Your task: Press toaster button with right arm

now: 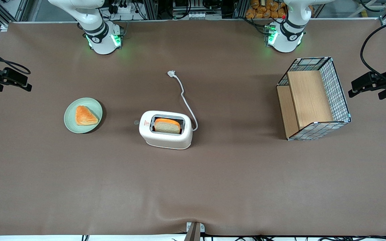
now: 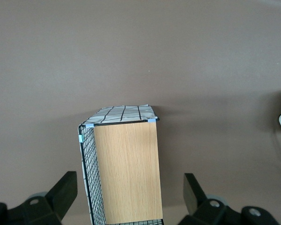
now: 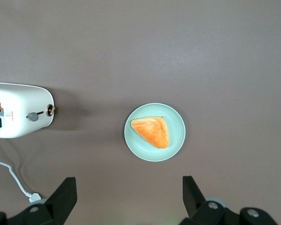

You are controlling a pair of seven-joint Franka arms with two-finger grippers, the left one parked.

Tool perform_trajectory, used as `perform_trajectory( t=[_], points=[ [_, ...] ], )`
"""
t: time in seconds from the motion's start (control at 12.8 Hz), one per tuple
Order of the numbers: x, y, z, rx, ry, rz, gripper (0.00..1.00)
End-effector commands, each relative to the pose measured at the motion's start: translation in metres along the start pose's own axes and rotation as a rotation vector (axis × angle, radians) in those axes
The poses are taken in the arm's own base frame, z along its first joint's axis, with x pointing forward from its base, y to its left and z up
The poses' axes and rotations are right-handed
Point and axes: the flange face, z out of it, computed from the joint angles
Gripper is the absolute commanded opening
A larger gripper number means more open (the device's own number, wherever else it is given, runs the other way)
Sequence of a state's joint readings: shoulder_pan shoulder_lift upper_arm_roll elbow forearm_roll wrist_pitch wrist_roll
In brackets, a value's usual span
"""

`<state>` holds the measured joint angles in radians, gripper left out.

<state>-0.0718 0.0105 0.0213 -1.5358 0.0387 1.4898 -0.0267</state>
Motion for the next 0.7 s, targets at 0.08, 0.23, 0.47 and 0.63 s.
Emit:
perform_trajectory(
  t=[0.08,0.23,0.47,0.63],
  points=[
    [-0.0078,-0.0023,-0.01,-0.025,0.008,-0.004,1.0],
    [-0.008,-0.0031,-0.0098,-0.024,0.007,-0.001,1.0],
    [-0.008,-0.0022,-0.0098,-0.024,0.007,0.001,1.0],
    [-0.008,-0.0022,-0.0098,-0.024,0.007,0.001,1.0]
  ],
)
